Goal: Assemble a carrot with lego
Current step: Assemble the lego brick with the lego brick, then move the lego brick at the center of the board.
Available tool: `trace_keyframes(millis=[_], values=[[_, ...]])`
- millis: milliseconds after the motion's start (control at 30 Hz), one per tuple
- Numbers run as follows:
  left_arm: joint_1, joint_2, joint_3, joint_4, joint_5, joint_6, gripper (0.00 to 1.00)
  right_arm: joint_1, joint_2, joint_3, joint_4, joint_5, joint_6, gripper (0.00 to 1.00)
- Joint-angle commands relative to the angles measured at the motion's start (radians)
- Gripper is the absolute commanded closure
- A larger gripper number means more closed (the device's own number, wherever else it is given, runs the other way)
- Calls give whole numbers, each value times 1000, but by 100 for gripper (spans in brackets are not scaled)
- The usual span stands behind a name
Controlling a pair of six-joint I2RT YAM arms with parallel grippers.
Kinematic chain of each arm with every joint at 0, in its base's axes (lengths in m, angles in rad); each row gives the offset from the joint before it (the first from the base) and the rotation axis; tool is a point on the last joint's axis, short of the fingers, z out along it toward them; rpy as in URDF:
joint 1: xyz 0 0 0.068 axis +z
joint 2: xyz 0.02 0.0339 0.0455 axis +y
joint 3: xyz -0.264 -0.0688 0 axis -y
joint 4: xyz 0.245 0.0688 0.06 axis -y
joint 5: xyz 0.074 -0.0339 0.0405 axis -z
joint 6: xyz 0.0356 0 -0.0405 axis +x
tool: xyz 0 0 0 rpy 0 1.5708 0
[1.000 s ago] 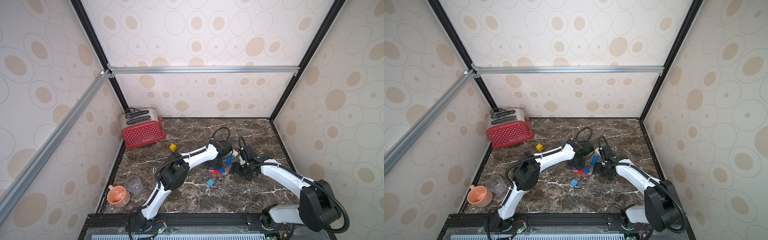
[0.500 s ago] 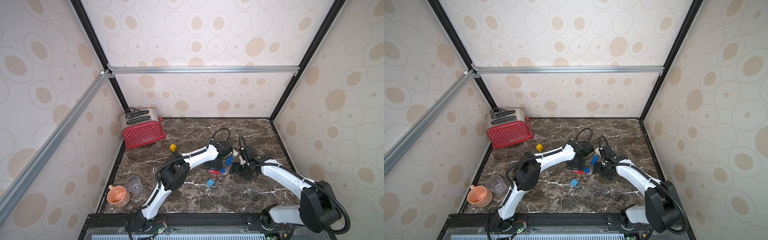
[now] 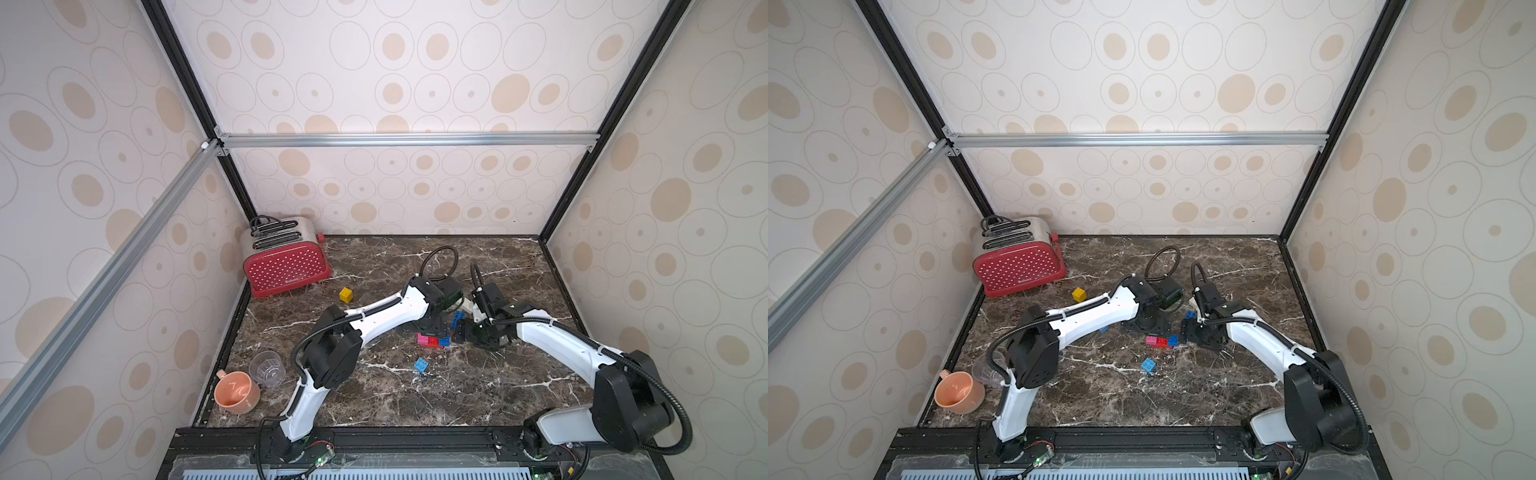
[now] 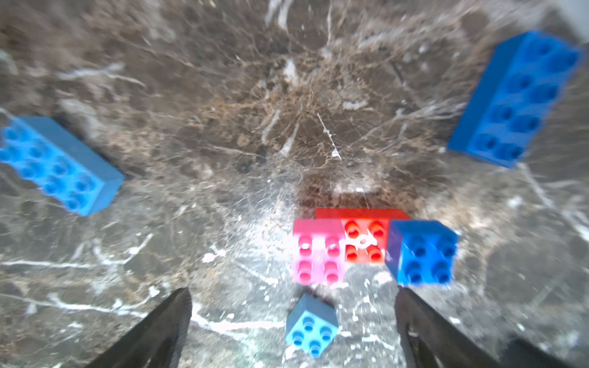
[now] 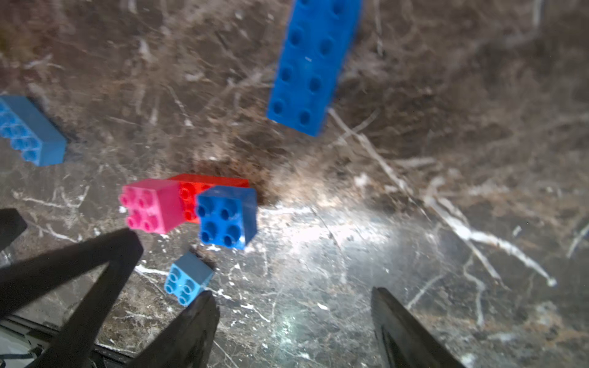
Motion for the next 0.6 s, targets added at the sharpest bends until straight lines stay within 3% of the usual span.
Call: trace_keyframes(millis=[0, 167, 367, 567], values=[[-9, -94, -41, -21, -71, 3, 1, 32, 44, 72, -40, -14, -123, 19], [-4, -228, -182, 10, -109, 24, 1, 95, 132, 168, -68, -59, -270, 17], [20, -429, -403, 111, -121, 64, 1, 196, 261, 319, -193, 25, -502, 16], [42, -564, -545, 188, -122, 102, 1, 224, 356, 419, -276, 92, -680, 17]])
